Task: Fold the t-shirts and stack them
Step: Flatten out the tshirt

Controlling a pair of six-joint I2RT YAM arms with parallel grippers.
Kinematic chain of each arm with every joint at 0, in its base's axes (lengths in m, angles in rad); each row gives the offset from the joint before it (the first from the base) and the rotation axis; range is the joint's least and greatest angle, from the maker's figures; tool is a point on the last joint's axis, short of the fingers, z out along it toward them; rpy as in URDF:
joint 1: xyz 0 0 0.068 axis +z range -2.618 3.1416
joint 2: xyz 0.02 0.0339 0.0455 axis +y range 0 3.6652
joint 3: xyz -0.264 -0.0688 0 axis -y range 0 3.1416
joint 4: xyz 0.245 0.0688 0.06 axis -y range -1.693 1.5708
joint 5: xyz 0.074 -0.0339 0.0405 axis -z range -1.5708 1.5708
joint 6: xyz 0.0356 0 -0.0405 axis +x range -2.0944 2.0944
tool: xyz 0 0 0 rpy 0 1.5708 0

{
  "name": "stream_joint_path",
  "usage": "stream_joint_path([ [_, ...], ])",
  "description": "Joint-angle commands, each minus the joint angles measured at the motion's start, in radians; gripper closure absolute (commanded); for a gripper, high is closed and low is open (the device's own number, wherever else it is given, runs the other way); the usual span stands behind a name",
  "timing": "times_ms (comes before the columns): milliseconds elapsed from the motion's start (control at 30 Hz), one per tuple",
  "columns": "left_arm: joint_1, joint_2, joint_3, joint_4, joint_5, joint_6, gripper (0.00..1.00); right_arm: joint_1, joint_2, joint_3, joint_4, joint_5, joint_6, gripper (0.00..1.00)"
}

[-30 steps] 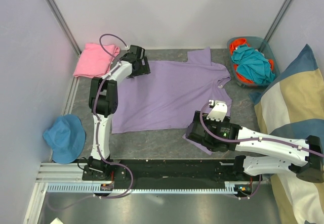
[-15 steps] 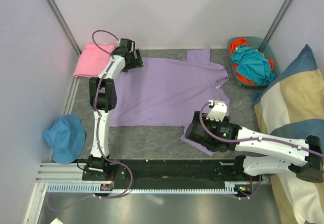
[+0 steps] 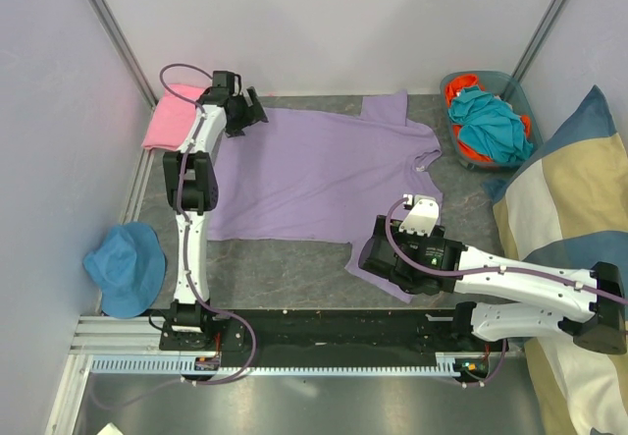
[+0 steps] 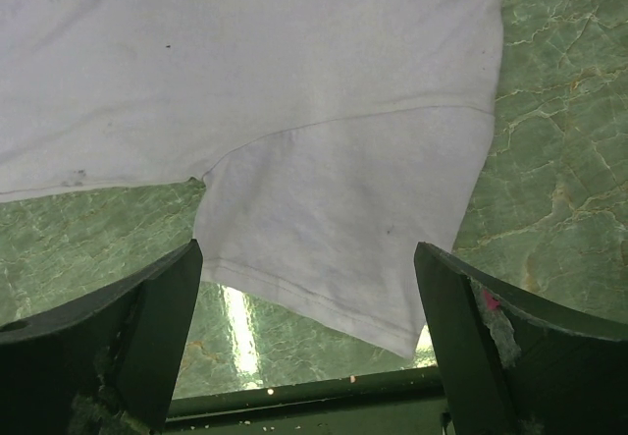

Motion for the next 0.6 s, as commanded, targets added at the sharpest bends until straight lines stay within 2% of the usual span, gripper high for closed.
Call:
stream_joint_path([
  [0, 0.057, 0.068, 0.016, 0.0, 0.062, -0.084, 0.03, 0.004, 0.003, 0.011, -0.01, 0.021, -0.002, 0.02],
  [233, 0.057, 0.067, 0.007, 0.06, 0.105, -0.102, 0.03, 0.002, 0.011, 0.019, -0.021, 0.022, 0.001, 0.02],
  [400, 0.057, -0.056, -0.159, 0.218, 0.181, -0.102, 0.0, 0.002, 0.019, 0.019, -0.02, 0.03, 0.0, 0.02],
  [567, 0.057, -0.165, -0.194, 0.303, 0.27, -0.151, 0.0, 0.002, 0.049, 0.033, -0.01, 0.039, -0.014, 0.02],
])
